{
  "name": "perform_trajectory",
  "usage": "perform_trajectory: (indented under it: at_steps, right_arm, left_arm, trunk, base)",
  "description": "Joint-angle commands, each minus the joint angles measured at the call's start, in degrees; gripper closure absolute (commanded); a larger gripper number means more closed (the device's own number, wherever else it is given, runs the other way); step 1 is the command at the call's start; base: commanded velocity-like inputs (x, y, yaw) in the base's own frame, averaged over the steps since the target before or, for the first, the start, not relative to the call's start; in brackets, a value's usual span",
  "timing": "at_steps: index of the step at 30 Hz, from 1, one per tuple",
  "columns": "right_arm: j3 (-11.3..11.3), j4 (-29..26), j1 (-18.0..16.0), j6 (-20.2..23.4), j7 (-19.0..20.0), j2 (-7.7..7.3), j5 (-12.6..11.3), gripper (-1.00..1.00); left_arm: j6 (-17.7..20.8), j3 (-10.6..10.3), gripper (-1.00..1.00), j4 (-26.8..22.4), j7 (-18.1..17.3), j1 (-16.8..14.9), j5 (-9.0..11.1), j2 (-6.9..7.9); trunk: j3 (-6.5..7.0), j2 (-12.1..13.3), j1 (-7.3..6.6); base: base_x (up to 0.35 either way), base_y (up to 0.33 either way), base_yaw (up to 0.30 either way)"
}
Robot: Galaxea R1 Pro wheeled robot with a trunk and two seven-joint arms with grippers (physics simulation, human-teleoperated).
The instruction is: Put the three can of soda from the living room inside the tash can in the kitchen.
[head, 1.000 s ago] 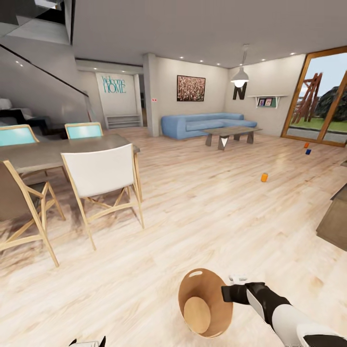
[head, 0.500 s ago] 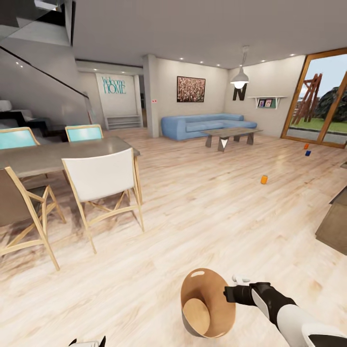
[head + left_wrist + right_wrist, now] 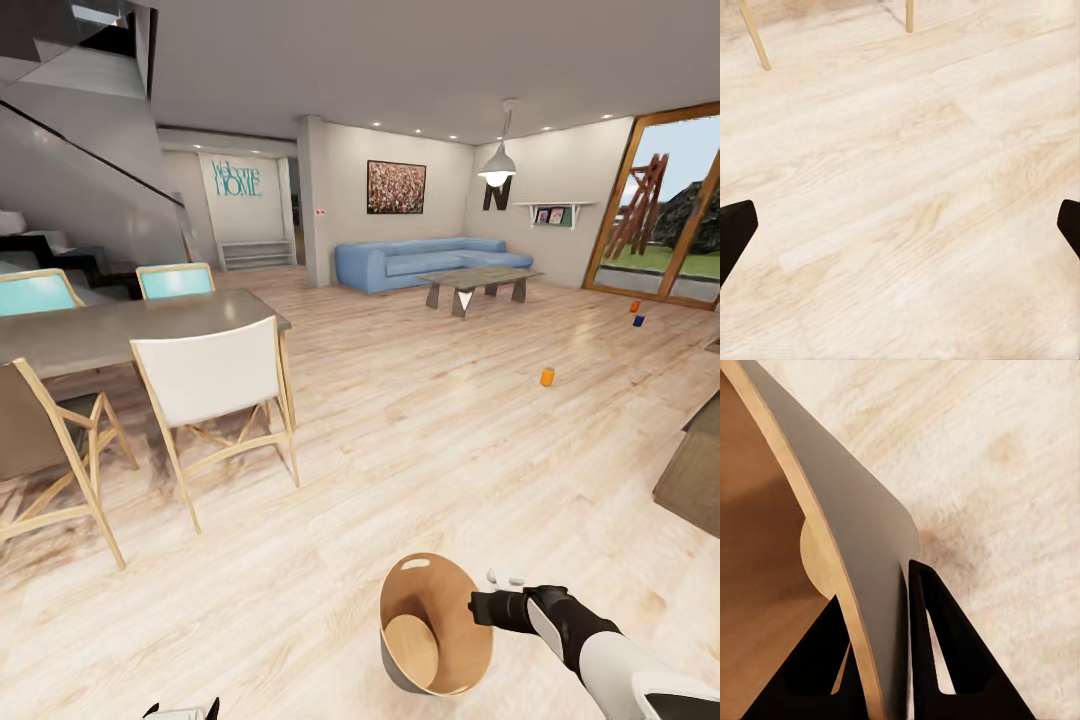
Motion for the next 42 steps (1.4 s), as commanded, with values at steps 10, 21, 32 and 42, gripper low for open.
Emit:
perform_trajectory:
  at_steps: [10, 21, 32, 42]
  right_arm:
    - [-0.9, 0.0, 0.0, 0.2, 0.6, 0.04, -0.9, 1.00]
    - [-0.9, 0.0, 0.0, 0.2, 0.6, 0.08, -0.9, 1.00]
    - [-0.8, 0.0, 0.0, 0.2, 0.6, 0.08, -0.9, 1.00]
    - [-0.8, 0.0, 0.0, 0.2, 0.5, 0.14, -0.9, 1.00]
  left_arm:
    - [0.0, 0.1, -1.00, 0.1, 0.0, 0.0, 0.0, 0.01]
    - [0.0, 0.1, -1.00, 0.0, 0.0, 0.0, 0.0, 0.00]
    - [0.0, 0.0, -1.00, 0.0, 0.0, 0.0, 0.0, 0.00]
    - [0.0, 0.0, -1.00, 0.0, 0.0, 0.0, 0.0, 0.00]
  trunk:
    - [1.81, 4.0, -2.21]
    - [3.78, 8.4, -4.62]
    - [5.76, 12.8, -7.04]
    - [7.55, 16.9, -9.23]
  base:
    - [0.000, 0.000, 0.000]
    - [0.000, 0.000, 0.000]
    - [0.000, 0.000, 0.000]
    - [0.000, 0.000, 0.000]
